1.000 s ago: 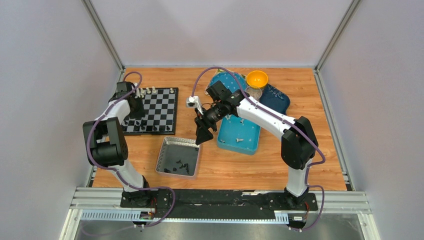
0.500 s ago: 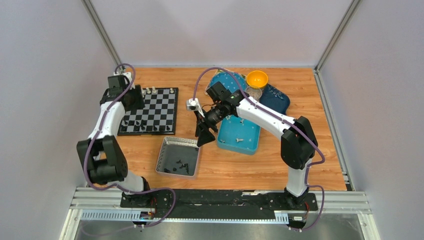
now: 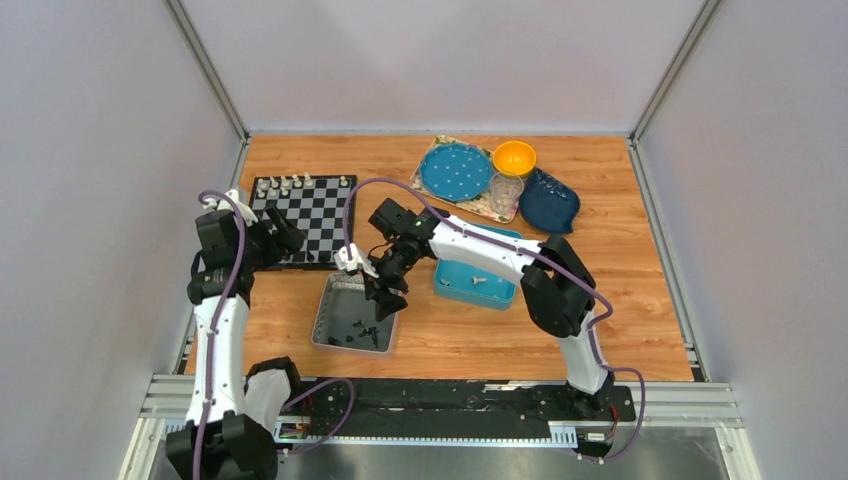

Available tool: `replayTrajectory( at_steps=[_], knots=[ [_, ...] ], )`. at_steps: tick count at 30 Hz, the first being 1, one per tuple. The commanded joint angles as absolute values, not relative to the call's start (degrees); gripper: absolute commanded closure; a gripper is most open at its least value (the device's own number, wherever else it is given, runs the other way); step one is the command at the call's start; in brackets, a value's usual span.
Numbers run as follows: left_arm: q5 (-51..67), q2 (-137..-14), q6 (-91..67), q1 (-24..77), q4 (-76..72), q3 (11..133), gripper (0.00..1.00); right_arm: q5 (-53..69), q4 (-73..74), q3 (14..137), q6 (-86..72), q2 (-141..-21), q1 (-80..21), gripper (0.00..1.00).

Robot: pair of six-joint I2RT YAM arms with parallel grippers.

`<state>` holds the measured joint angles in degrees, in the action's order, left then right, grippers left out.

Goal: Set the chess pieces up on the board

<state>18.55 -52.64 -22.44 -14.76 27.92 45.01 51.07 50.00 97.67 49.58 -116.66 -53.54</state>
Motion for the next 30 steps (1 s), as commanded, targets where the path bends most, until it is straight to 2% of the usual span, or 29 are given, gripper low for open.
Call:
replayTrajectory(
  at_steps=[1, 10, 18, 30],
  knots=[
    [17.4, -45.5, -25.0, -15.0, 33.5, 43.9, 0.09, 43.7, 39.7, 98.3, 40.6, -118.0, -55.6, 0.39],
    [11.8, -38.4, -26.1, -14.7, 39.7, 39.4, 0.1, 34.1, 33.3, 96.8, 34.3, -122.2, -59.4, 0.43],
    [6.8, -39.2, -25.1, -12.7, 41.5, 41.9, 0.1, 30.8, 32.3, 96.2, 32.8, -124.2, -61.7, 0.45],
    [5.5, -39.4, -24.9, -11.8, 41.9, 43.0, 0.1, 28.3, 30.4, 95.7, 30.1, -125.8, -62.6, 0.48]
  ],
)
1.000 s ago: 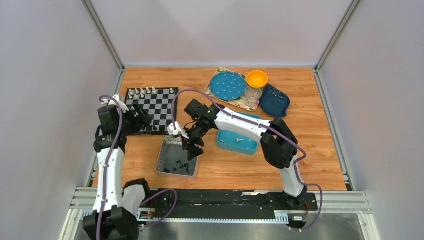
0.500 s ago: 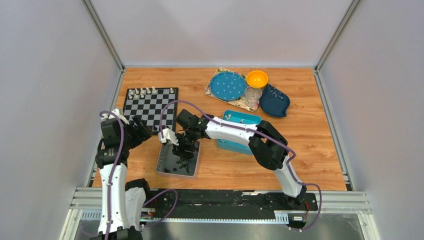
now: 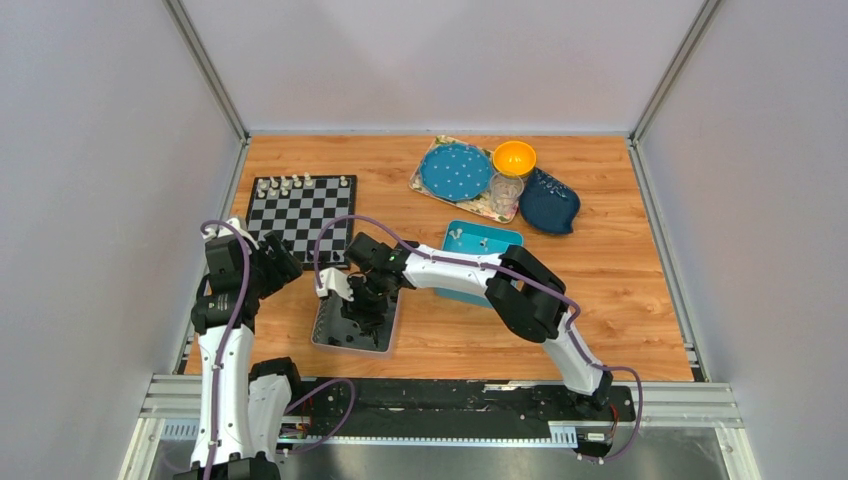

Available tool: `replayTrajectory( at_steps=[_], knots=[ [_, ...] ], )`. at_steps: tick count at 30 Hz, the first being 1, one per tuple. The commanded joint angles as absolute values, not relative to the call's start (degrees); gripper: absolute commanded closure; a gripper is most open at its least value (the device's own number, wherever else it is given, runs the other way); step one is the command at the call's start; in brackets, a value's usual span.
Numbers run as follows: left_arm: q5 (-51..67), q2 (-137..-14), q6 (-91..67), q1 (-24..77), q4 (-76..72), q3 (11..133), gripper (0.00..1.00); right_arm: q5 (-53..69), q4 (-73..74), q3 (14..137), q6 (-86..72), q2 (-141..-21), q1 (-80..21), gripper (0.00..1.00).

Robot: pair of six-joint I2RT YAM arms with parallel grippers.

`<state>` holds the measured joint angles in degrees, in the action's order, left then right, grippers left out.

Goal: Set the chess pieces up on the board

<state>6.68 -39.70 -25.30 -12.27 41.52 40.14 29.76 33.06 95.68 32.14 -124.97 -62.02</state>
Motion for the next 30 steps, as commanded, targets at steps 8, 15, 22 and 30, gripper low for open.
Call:
replayTrajectory(
  at_steps=[8, 15, 22, 30],
  knots=[
    [5.1, -39.1, -25.1, -11.7, 42.4, 43.3, 0.1, 26.3, 30.0, 95.5, 28.9, -126.7, -62.9, 0.57],
    [4.6, -37.6, -25.9, -11.7, 41.9, 43.0, 0.1, 24.3, 29.0, 94.6, 28.0, -126.7, -63.0, 0.65],
    [5.2, -36.6, -27.5, -11.7, 41.7, 42.0, 0.1, 22.8, 27.6, 93.3, 28.1, -126.3, -63.7, 0.6],
    [5.9, -35.9, -27.9, -11.7, 41.8, 41.8, 0.1, 22.5, 26.9, 92.9, 30.4, -126.2, -63.9, 0.59]
  ],
)
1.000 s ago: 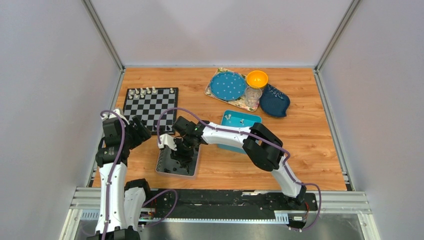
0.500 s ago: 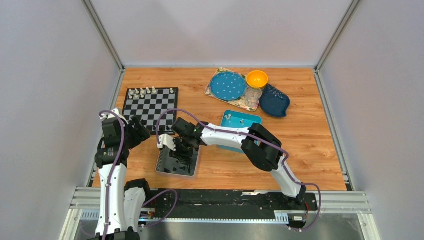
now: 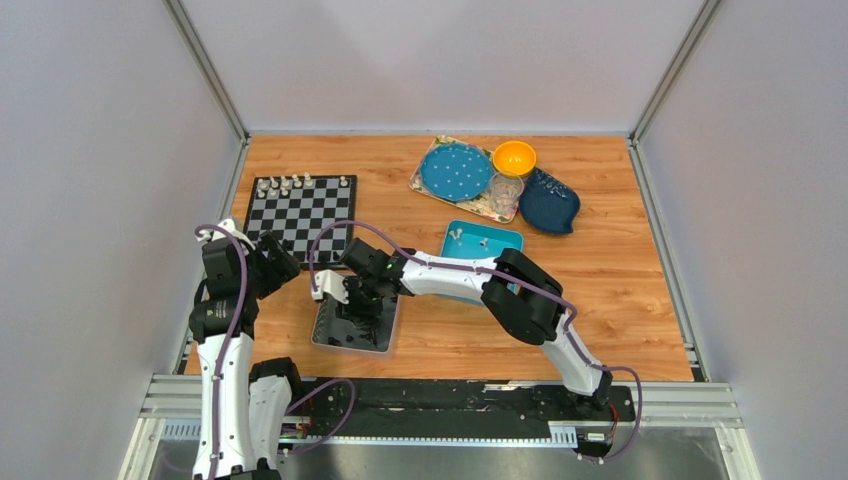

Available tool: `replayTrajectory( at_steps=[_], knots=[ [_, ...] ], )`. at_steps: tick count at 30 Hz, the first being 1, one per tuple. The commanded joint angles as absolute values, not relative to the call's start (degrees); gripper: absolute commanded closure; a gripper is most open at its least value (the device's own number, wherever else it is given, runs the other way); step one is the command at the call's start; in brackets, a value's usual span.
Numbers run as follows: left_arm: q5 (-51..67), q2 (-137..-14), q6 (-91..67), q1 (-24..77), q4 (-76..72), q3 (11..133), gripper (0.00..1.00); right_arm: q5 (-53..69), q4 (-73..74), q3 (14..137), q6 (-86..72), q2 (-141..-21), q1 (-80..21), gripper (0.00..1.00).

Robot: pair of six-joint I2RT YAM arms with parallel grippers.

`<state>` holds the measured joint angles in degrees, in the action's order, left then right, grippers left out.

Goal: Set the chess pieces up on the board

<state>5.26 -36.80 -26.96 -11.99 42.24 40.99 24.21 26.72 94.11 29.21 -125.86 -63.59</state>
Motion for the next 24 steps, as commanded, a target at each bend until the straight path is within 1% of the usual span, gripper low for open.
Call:
replayTrajectory(
  at_steps=[1, 7, 10, 11, 14, 24],
  knots=[
    [5.8, -36.1, -27.9, -11.7, 41.7, 41.9, 0.1, 22.4, 27.1, 93.0, 30.6, -126.4, -63.9, 0.59],
    [6.9, -35.7, -28.2, -11.7, 41.7, 41.2, 0.1, 21.4, 27.7, 91.8, 33.1, -126.0, -64.0, 0.61],
    [7.9, -35.6, -28.6, -11.7, 41.4, 40.6, 0.1, 21.6, 27.9, 91.1, 34.5, -125.6, -63.9, 0.64],
    [8.7, -35.7, -28.7, -11.7, 41.1, 40.4, 0.11, 21.8, 28.0, 91.1, 34.9, -125.6, -64.0, 0.67],
    [10.0, -35.7, -29.4, -11.7, 40.5, 39.7, 0.11, 22.3, 28.5, 90.9, 35.8, -125.6, -64.0, 0.72],
    [14.6, -36.2, -30.8, -11.7, 39.1, 37.5, 0.11, 21.9, 30.1, 89.4, 41.0, -124.9, -63.9, 0.7]
  ],
)
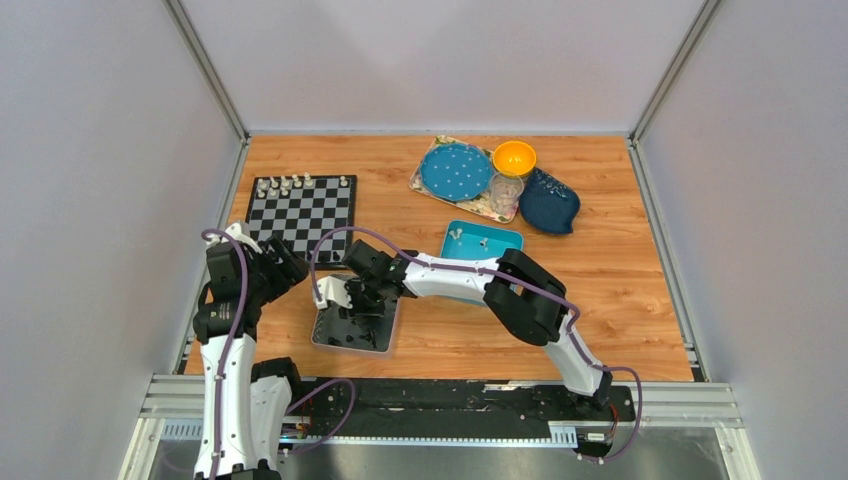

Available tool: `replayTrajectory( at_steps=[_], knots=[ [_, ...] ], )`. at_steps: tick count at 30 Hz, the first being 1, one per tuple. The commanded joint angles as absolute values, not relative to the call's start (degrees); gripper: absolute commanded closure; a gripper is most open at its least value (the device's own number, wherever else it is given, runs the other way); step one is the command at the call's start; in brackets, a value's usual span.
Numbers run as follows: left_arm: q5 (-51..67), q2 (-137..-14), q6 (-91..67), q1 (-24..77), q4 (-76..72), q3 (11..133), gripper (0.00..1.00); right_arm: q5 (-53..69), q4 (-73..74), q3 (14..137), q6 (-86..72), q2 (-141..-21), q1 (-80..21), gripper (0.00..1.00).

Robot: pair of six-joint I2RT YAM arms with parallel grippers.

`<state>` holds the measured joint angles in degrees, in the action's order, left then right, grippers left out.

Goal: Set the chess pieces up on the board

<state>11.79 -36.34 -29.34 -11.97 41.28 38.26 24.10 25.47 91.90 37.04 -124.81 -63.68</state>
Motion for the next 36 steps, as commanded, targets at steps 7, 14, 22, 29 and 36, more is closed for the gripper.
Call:
replayTrajectory(
  at_steps=[7, 14, 22, 29, 36],
  knots=[
    [16.6, -36.3, -31.7, -11.6, 38.6, 36.5, 0.11, 21.6, 30.3, 88.2, 43.9, -124.5, -64.0, 0.67],
    [18.5, -36.0, -32.5, -11.7, 38.0, 35.2, 0.11, 23.9, 30.8, 88.1, 43.9, -124.5, -64.0, 0.76],
    [22.8, -35.5, -36.6, -11.6, 34.6, 32.9, 0.12, 26.8, 31.5, 88.4, 40.2, -123.5, -62.8, 0.9],
    [30.9, -35.1, -44.8, -11.7, 26.0, 28.6, 0.2, 35.4, 30.0, 88.9, 29.2, -119.5, -58.3, 0.91],
    [36.6, -34.8, -53.8, -11.7, 15.6, 23.6, 0.25, 43.8, 25.5, 87.8, 16.1, -115.5, -54.8, 0.92]
  ],
)
